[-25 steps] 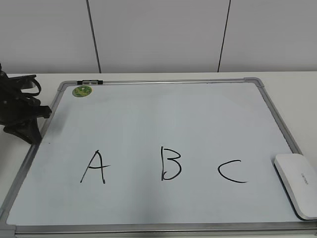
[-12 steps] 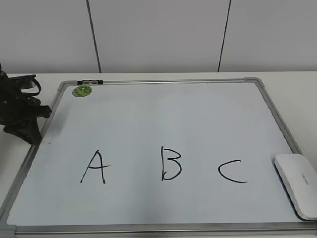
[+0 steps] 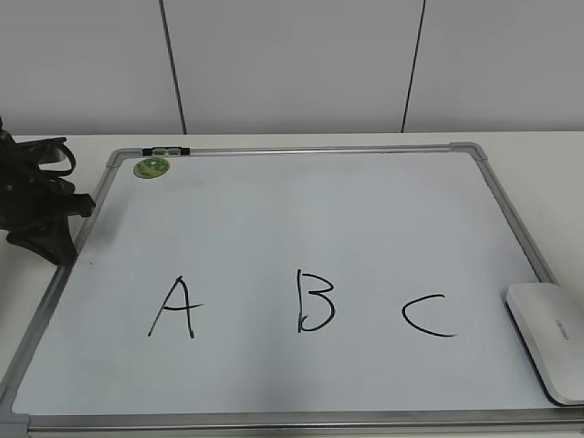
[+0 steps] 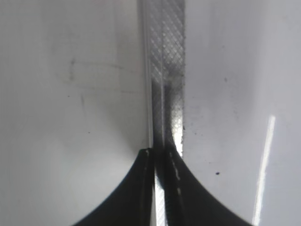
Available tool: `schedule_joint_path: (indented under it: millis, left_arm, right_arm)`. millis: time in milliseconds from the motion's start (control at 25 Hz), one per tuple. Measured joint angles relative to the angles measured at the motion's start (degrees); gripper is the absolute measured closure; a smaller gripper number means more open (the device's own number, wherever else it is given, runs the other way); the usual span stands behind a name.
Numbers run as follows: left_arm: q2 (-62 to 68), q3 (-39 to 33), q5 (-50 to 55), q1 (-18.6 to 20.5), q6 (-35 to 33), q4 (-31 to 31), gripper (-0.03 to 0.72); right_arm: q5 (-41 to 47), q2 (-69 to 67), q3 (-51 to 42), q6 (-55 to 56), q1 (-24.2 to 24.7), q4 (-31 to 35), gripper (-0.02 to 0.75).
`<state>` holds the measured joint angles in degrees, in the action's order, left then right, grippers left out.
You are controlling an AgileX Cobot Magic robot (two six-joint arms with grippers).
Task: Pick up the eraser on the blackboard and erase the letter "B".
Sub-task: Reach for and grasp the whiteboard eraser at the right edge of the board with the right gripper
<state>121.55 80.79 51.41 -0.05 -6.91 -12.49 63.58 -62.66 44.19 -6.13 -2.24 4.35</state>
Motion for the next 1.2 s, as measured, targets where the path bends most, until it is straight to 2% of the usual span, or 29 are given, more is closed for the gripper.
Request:
schedule_joint_path:
  millis: [200,480,640,840,1200]
  left_arm:
    - [0.00,0.00,0.00,0.00,0.00,0.00,0.676]
    - [0.00,0.00,0.00,0.00,0.00,0.00,0.676]
    - [0.00,0.00,0.00,0.00,0.00,0.00,0.676]
    - [0.00,0.00,0.00,0.00,0.00,-0.04,0.676]
    - [0.00,0.00,0.00,0.00,0.00,-0.04,0.676]
  right_arm:
    - [-6.62,-6.76,0.00,3.51,-2.90,-2.92,0.147]
    - [-17.78,-13.45,0.00,3.92,-3.14,-3.59,0.147]
    - [-19.30,-17.30,0.11,4.13,-3.14,-3.11,0.139]
    - [-20.58,-23.36,0.11,4.74,-3.14,-2.98,0.079]
    - [-24.82,-30.04,0.23,9.58,-3.14,-4.35,0.071]
